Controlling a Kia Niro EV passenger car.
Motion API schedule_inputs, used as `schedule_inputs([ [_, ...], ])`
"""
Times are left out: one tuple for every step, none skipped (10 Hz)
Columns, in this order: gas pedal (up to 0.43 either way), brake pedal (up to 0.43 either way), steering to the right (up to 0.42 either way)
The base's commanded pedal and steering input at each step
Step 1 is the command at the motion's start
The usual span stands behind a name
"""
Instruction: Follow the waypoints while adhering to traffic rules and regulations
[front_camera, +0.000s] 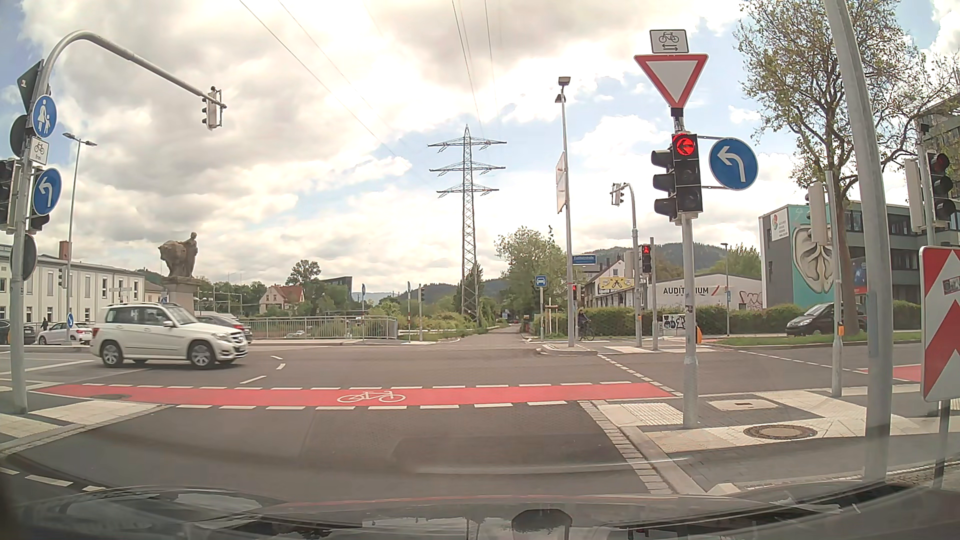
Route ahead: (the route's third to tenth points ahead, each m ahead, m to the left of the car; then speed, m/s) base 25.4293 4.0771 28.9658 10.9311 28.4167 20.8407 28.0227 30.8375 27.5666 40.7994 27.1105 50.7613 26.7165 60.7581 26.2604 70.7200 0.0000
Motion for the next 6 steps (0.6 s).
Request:
schedule_inputs([
  [0.0, 0.25, -0.004],
  [0.0, 0.25, -0.004],
  [0.0, 0.25, -0.004],
  [0.0, 0.25, -0.004],
  [0.0, 0.25, -0.004],
  [0.0, 0.25, -0.004],
])
